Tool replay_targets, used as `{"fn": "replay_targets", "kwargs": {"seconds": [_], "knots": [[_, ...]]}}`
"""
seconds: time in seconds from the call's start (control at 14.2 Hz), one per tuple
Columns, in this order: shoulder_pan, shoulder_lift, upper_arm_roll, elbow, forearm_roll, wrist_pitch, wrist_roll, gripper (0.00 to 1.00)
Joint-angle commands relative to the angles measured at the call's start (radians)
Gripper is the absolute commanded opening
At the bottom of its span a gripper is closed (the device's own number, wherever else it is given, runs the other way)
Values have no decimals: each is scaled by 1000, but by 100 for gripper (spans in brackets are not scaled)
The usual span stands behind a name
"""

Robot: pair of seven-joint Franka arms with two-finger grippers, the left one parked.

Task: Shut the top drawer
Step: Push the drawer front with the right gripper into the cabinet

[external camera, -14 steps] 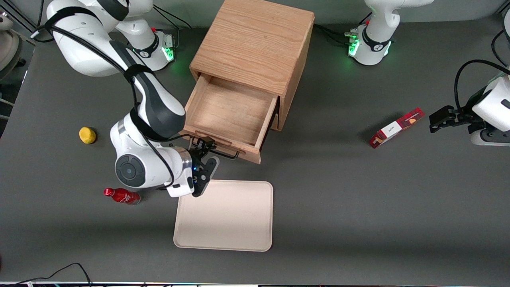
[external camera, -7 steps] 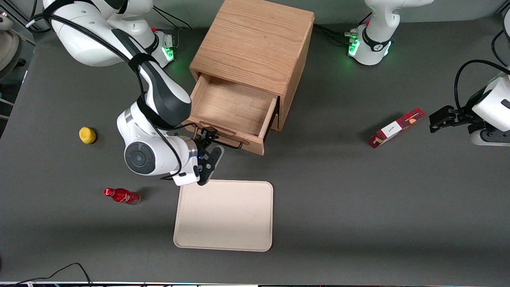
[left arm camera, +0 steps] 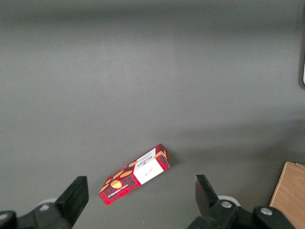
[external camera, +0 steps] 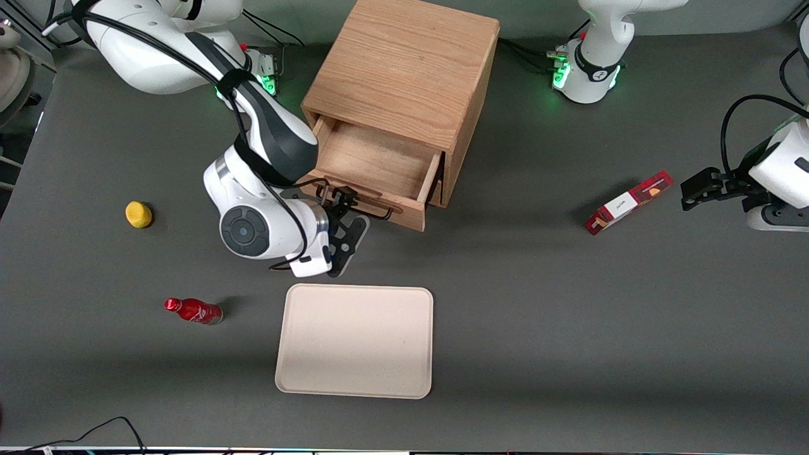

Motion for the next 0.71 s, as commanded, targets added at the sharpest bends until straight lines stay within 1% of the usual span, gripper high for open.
{"fn": "replay_targets", "kwargs": {"seconds": [0.0,0.07,0.21,0.64], "knots": [[-15,-104,26,-136,72,69,27,100],[-15,-127,26,-168,89,87,27,100],[-14,-163,29,-217,92,110,27,100],[-14,-193,49,-275,98,133,53,100]]}}
